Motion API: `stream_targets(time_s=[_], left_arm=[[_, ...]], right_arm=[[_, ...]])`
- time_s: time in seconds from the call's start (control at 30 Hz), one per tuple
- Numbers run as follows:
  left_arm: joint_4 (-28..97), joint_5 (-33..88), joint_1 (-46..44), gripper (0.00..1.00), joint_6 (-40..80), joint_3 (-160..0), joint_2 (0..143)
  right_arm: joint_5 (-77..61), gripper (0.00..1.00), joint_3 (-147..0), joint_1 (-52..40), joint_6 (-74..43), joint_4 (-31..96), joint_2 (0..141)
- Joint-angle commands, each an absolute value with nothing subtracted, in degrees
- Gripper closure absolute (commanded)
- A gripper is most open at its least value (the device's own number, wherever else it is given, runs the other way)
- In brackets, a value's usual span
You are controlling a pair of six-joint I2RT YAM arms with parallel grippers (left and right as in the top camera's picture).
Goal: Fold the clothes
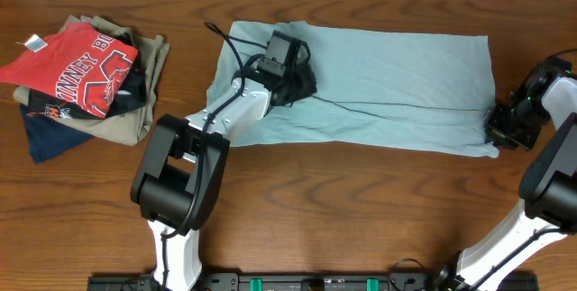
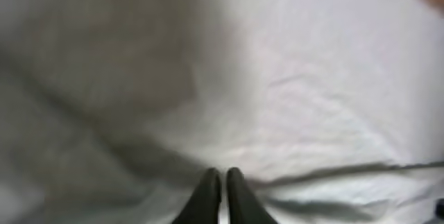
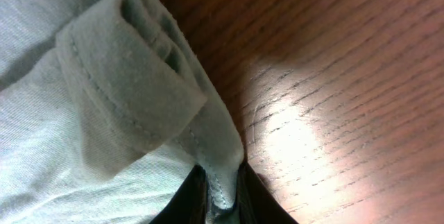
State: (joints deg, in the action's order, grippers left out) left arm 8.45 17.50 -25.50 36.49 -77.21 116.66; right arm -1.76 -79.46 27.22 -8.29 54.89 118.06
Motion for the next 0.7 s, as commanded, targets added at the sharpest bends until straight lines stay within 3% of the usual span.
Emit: stream_targets(time_s=[0.0, 0.13, 0.3, 0.47, 0.53, 0.6, 0.67], left_arm=[[4.8, 15.7, -24.5, 0.94, 38.8, -77.1, 117.4], [3.0, 16.4, -23.2, 0.94, 40.2, -77.8, 117.4], [7.4, 28.5, -22.1, 0.94, 40.7, -78.1, 117.3], [13.3, 29.3, -23.5, 0.93, 44.6, -78.1, 117.3], [13.9, 29.1, -24.4, 0.83, 45.0, -78.1, 117.3], [13.9, 29.0, -25.1, 0.61, 45.0, -78.1, 117.3], [14.1, 27.8, -25.9, 0.61, 45.0, -78.1, 117.3]], right_arm=[[-0.2, 0.85, -77.6, 26.7, -8.1, 55.4, 119.5], [-0.2, 0.85, -77.6, 26.7, -8.1, 55.4, 119.5], [-0.2, 0.85, -77.6, 27.1, -8.1, 55.5, 119.5], [-0.2, 0.84, -77.6, 27.5, -8.1, 55.5, 119.5], [-0.2, 0.83, -77.6, 27.5, -8.1, 55.5, 119.5], [-0.2, 0.83, -77.6, 27.5, -8.1, 55.5, 119.5], [-0.2, 0.83, -77.6, 27.5, -8.1, 55.5, 119.5]])
